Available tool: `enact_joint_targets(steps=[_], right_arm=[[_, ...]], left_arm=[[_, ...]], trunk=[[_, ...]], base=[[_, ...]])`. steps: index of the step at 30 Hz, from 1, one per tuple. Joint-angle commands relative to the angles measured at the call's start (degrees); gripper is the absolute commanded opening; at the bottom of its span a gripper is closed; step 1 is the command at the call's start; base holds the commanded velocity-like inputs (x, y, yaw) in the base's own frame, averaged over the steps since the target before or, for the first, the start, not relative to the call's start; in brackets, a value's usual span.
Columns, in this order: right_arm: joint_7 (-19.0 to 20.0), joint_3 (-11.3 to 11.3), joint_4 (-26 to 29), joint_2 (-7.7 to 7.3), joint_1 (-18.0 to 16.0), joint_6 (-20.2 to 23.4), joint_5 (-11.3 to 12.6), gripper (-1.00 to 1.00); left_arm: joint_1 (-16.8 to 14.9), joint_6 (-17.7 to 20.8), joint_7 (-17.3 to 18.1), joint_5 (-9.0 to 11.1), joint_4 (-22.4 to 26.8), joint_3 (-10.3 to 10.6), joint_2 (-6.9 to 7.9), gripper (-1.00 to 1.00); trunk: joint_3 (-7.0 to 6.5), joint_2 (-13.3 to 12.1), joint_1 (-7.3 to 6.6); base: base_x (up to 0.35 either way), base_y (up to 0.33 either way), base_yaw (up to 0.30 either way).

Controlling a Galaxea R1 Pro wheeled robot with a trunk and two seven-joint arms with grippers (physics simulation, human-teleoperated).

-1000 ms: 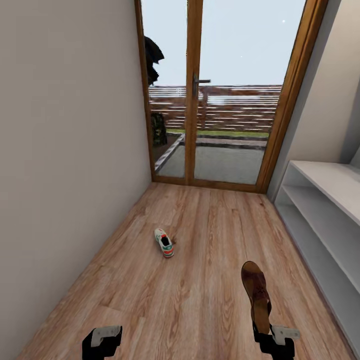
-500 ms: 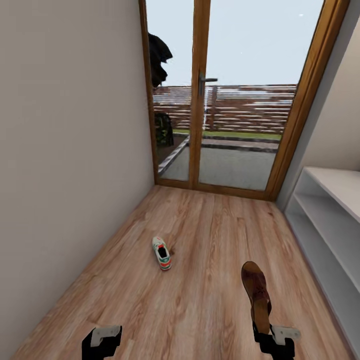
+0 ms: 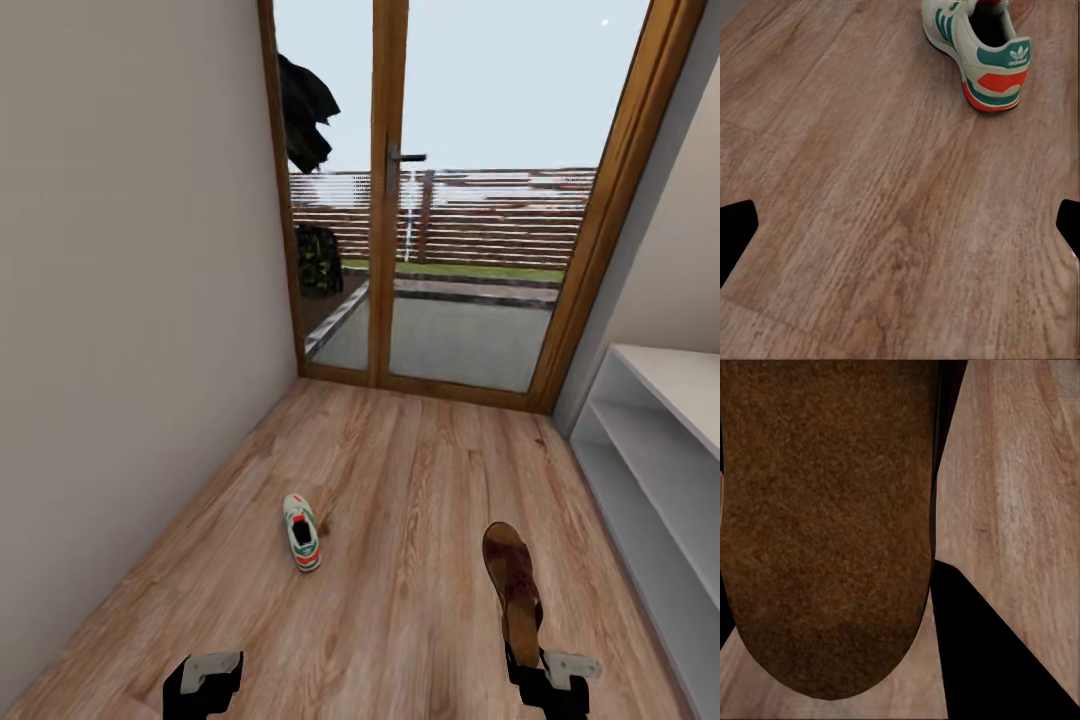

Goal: Pick up the two gym shoes and the two sandals from the corridor floor and place them onto the hallstand (shoe rack) in the corridor, making sure they are on the rack and not on the floor. Arrange them so the two gym shoes are next to each other and the two sandals are next to each other.

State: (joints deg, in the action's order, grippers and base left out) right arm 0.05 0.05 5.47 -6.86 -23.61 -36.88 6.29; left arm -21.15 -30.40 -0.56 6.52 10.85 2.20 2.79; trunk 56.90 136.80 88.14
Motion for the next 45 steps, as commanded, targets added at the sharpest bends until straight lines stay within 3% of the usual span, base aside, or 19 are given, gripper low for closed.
enact_joint_targets(steps=[1, 12, 45], right_arm=[[0.1, 0.0, 0.0, 0.01, 0.0, -0.1, 0.5, -1.00], [0.1, 0.0, 0.0, 0.01, 0.0, -0.1, 0.5, -1.00], [0.1, 0.0, -0.1, 0.01, 0.0, -0.1, 0.4, -1.00]], left_arm=[[0.0, -0.2, -0.1, 0.4, 0.0, 0.3, 0.02, 1.00], [0.0, -0.2, -0.1, 0.4, 0.0, 0.3, 0.02, 1.00], [0.0, -0.2, -0.1, 0.4, 0.0, 0.3, 0.17, 1.00]], trunk=[[0.05, 0.0, 0.02], [-0.02, 0.0, 0.02], [-1.18, 0.0, 0.02]], base=[[0.288, -0.198, 0.000], [0.288, -0.197, 0.055], [0.255, -0.202, 0.242]])
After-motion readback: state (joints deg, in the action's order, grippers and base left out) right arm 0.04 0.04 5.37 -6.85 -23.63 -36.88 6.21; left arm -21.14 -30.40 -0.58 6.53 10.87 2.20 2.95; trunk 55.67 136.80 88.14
